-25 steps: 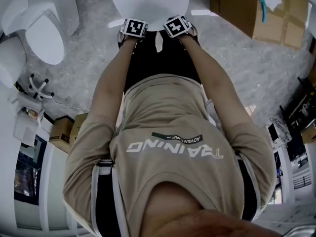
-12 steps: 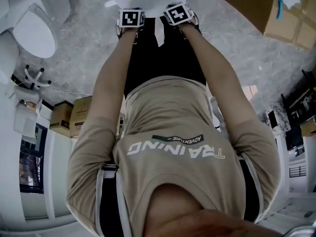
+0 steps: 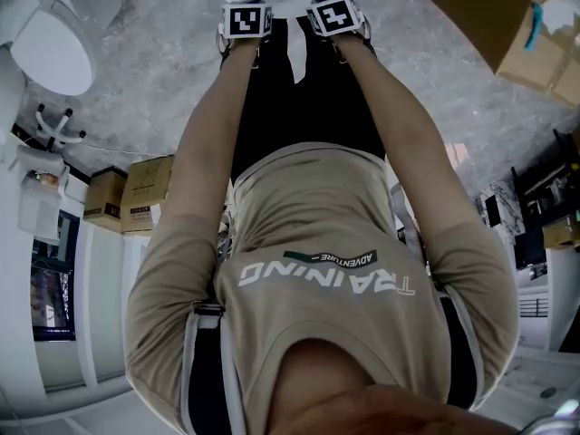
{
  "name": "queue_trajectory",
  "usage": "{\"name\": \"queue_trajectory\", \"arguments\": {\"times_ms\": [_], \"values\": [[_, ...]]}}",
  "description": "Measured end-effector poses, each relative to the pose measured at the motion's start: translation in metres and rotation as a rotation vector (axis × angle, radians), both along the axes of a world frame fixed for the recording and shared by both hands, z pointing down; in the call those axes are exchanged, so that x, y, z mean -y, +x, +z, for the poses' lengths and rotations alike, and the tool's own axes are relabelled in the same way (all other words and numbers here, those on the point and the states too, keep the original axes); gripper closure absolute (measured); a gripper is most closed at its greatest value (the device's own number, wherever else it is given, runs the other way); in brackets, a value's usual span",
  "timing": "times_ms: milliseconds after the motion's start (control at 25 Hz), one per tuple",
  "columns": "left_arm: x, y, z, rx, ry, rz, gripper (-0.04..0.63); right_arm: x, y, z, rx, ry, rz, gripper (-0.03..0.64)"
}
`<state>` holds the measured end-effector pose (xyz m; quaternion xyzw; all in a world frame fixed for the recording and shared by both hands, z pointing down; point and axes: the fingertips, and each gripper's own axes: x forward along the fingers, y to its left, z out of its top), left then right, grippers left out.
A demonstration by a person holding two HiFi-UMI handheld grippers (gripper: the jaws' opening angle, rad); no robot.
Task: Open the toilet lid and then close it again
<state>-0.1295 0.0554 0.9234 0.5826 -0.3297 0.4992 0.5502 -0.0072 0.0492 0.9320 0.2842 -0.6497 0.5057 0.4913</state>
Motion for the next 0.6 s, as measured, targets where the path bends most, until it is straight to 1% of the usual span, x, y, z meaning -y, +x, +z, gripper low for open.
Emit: {"name": "queue_trajectory", "arguments": {"times_ms": [40, 80, 160, 200, 240, 360, 480, 600], "values": [[-0.004, -0.001, 0.002, 0.005, -0.019, 0.004, 0.591, -0.001, 0.000, 0.003, -0.001, -0.006, 0.006, 0.607], [-0.002, -0.002, 0.006, 0.013, -0.006, 0.015, 0.591, -0.001, -0.001, 0.007, -0.002, -0.009, 0.012, 0.607], [0.013, -0.004, 0.016, 0.038, 0.080, 0.046, 0.591, 0.000, 0.000, 0.013, -0.005, -0.008, 0.024, 0.607], [0.017, -0.005, 0.019, 0.050, 0.103, 0.053, 0.591, 0.001, 0.001, 0.014, -0.008, -0.003, 0.029, 0.607], [0.018, -0.006, 0.020, 0.057, 0.115, 0.052, 0.591, 0.001, 0.002, 0.015, -0.009, 0.005, 0.033, 0.607], [0.018, -0.001, 0.022, 0.045, 0.142, 0.029, 0.591, 0.002, 0.002, 0.014, -0.011, 0.033, 0.063, 0.607], [0.017, 0.000, 0.024, 0.056, 0.162, 0.012, 0.591, 0.001, 0.004, 0.015, -0.025, 0.033, 0.116, 0.607], [0.019, 0.001, 0.024, 0.064, 0.175, 0.008, 0.589, 0.002, 0.004, 0.015, -0.036, 0.032, 0.128, 0.607]]}}
